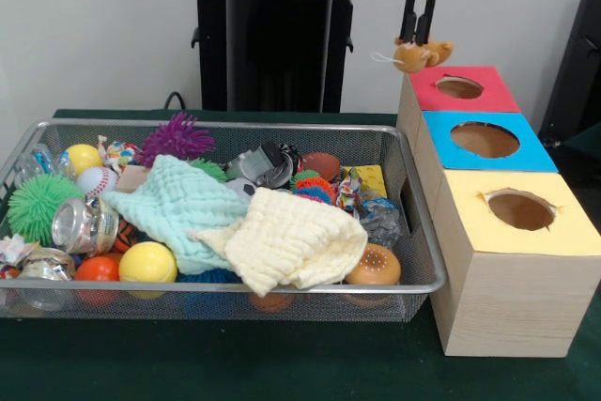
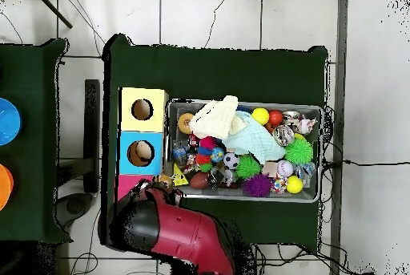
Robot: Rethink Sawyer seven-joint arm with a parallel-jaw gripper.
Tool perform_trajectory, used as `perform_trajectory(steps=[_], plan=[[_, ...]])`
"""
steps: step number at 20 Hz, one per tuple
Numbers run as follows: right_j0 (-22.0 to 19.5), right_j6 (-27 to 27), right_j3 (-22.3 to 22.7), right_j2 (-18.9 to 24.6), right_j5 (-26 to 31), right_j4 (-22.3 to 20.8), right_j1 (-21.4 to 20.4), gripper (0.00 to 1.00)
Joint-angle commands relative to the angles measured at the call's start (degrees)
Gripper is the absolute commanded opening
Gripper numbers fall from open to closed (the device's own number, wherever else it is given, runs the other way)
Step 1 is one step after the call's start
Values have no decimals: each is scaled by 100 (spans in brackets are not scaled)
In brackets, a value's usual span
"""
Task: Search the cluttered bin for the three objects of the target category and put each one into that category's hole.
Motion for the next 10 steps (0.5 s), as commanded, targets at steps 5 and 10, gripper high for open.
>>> perform_trajectory(steps=[5,10], plan=[[31,1411,362,345,-338,335,206,0],[69,1425,345,324,-347,349,226,0]])
